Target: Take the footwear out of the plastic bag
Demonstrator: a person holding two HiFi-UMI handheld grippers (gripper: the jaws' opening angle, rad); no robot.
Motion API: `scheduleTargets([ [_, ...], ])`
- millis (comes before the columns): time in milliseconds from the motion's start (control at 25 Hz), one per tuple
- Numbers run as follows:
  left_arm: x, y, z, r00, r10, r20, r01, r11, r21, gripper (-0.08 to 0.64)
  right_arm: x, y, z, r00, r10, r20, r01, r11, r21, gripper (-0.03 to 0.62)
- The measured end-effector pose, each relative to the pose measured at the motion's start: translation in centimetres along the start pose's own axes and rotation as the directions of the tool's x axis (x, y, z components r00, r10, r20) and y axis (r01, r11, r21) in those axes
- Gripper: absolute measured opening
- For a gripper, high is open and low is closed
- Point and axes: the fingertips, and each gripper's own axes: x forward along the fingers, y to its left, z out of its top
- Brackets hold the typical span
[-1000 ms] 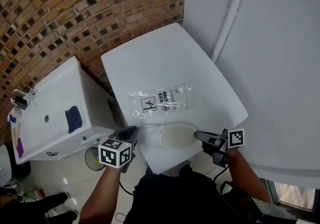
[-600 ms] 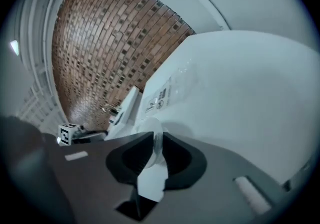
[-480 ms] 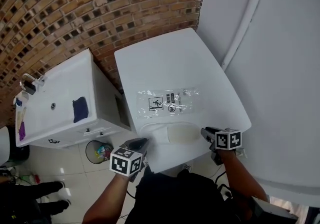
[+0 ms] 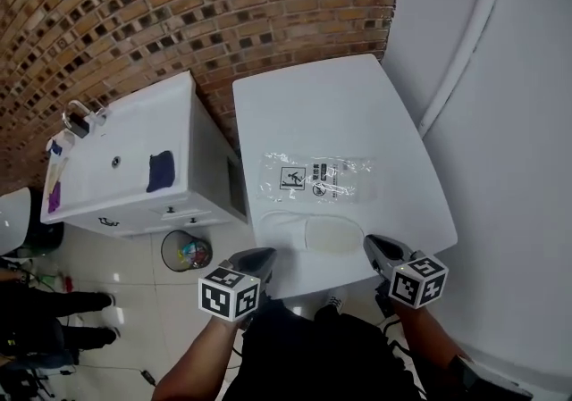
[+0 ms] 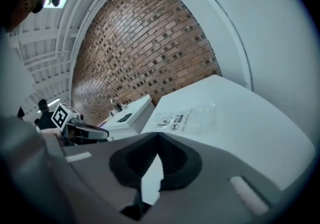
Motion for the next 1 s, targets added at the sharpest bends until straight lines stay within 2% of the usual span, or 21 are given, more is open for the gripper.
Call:
scheduleTargets([
  [240,-1.9,-1.8,-0.8,0.999,0.036,-0.003,-0.036,0.998,0.053,0.009,0.4,2.9,-0.2,0.991,0.132,-0.023,-0.133,0.989,-0.057,0.002],
  [440,-2.5,-2.0,-1.6,1.0,0.007,-0.026,-0.005,0.996,0.085,0.009,1.0,6.0,-1.4,0.986,0.163,-0.021,-0.164,0.982,-0.094,0.001],
  [680,-3.2,-1.5,-1.3,0.995,-0.095,-0.044,0.1,0.985,0.143,0.008,0.8,8.4,-1.9,0.997,0.078,0.021,-0.077,0.995,-0.062,0.0],
  [880,-6.0,0.2,-1.3,0.982,-0.178,-0.061,0.187,0.957,0.222,0.008,-0.4,11.1,-2.0,0.993,-0.049,0.109,0.05,0.999,-0.007,0.002],
  [1000,-7.8,1.4,-1.5,0.972,-0.229,-0.061,0.236,0.94,0.246,0.008,-0.8,13.6,-3.4,0.984,-0.126,0.125,0.128,0.992,-0.004,0.002],
])
